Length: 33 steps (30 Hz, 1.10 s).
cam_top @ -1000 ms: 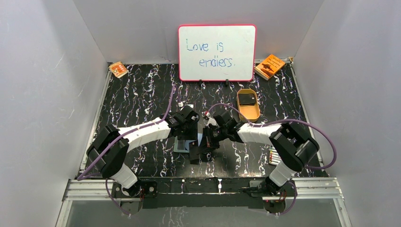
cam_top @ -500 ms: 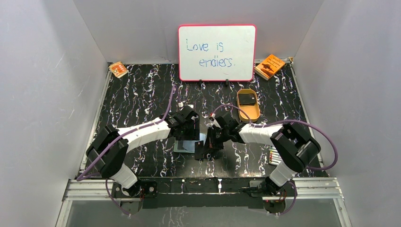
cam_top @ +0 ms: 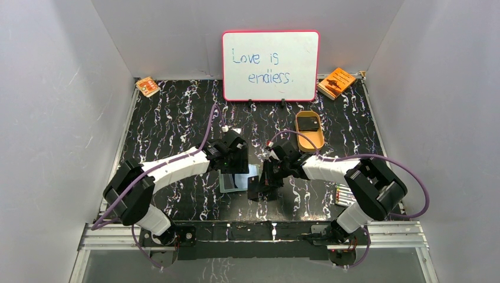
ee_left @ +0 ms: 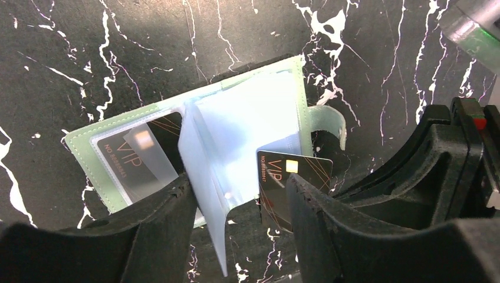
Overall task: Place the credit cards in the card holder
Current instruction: Turn over the card slot in the card holder.
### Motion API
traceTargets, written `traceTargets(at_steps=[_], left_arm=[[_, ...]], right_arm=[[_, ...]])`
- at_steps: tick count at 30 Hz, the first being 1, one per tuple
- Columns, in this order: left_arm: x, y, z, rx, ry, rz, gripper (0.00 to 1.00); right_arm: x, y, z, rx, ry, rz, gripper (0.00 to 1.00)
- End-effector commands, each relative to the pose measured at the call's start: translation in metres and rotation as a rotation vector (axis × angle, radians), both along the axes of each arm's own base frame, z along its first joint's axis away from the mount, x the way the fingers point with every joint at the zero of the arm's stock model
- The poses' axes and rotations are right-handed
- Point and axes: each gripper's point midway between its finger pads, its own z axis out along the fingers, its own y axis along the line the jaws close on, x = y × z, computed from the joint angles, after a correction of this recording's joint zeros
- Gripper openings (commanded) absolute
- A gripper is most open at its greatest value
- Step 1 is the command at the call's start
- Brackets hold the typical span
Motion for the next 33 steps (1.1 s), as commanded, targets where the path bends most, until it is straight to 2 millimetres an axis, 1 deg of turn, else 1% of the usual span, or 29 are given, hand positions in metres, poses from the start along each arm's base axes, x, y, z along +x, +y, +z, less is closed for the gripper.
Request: traceTargets(at_steps=[1,6,9,12,16,20,21,24,30,33], left_arm=[[0.001,-0.007,0.016,-0.05,-0.019,-0.021,0.52],[0.002,-0.005,0.012,-0.031,-0.022,-0.016,0.47],[0.002,-0.004,0.012,-0.029,-0.023,-0.015,0.44],[0.002,-0.004,0.012,-0.029,-0.024,-0.015,0.42],[0.002,-0.005,0.011,-0.03,-0.023,-0.018,0.39],[0.002,-0.006,0.009,-0.031,-0.016,-0.022,0.38],[0.001,-0.006,0.008,-0.031,-0.013,-0.024,0.38],[0.0,-0.005,0.006,-0.027,-0.016,-0.034,0.41],[-0.002,0.001,-0.006,-0.004,-0.018,-0.039,0.42],[-0.002,0.002,-0.01,0.0,-0.018,-0.035,0.46]], right_arm=[[0.001,-0.007,0.001,-0.02,-0.034,0.006,0.0],[0.007,-0.008,0.013,-0.024,-0.077,-0.002,0.0],[0.011,-0.006,0.024,-0.004,-0.112,-0.003,0.0],[0.016,-0.002,0.032,0.017,-0.129,-0.002,0.0],[0.023,0.006,0.036,0.054,-0.129,-0.001,0.0],[0.027,0.014,0.033,0.079,-0.108,0.004,0.0],[0.028,0.019,0.031,0.105,-0.1,0.008,0.0],[0.03,0.024,0.027,0.142,-0.092,0.019,0.0],[0.029,0.025,0.016,0.183,-0.062,0.033,0.0],[0.027,0.024,0.014,0.182,-0.057,0.041,0.0]])
